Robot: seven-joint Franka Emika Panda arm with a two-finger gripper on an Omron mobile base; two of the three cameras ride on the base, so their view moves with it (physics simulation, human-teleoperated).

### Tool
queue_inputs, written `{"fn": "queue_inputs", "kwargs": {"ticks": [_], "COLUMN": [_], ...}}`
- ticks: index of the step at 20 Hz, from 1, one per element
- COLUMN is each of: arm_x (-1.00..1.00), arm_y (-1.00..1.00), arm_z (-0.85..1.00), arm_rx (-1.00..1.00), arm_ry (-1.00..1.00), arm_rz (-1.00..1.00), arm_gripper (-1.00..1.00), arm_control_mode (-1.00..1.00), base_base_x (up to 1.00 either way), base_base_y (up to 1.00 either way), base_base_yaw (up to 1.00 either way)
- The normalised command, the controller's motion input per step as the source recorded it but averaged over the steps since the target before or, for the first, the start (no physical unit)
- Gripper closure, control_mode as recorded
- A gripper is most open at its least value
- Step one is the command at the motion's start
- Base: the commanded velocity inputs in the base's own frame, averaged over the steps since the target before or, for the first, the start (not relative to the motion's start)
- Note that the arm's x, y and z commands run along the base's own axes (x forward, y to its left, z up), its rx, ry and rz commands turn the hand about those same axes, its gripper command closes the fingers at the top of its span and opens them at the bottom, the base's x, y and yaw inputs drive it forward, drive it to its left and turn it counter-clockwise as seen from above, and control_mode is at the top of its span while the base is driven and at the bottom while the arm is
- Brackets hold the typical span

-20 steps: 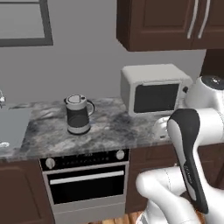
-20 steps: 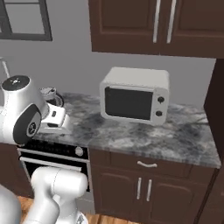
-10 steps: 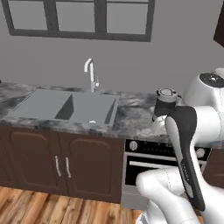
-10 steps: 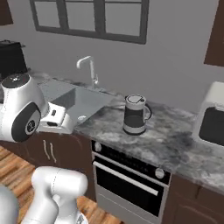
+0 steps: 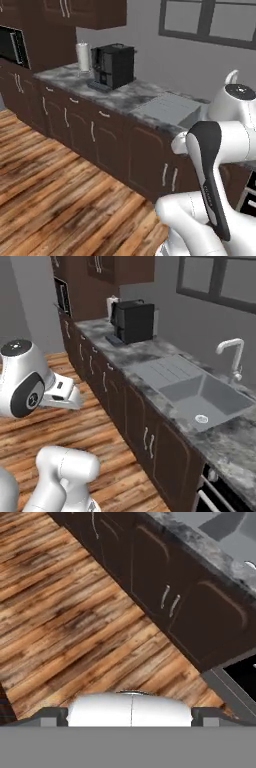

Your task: Navigate to the microwave.

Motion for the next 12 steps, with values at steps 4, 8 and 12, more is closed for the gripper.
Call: {"fn": "queue_inputs", "kwargs": {"ticks": [4, 8, 12], "arm_x": [0.0, 0.0, 0.0], "arm_y": [0.0, 0.0, 0.0], "arm_z": [0.0, 0.0, 0.0], "arm_rx": [0.0, 0.0, 0.0], "arm_ry": [0.0, 0.0, 0.0], "arm_rz": [0.0, 0.0, 0.0], "arm_gripper": [-1.0, -1.0, -1.0], "arm_control_mode": [1.0, 1.0, 1.0], "base_base_x": [0.07, 0.36, 0.61], "base_base_y": [0.06, 0.0, -0.07], "base_base_yaw": [1.0, 0.98, 0.91]}}
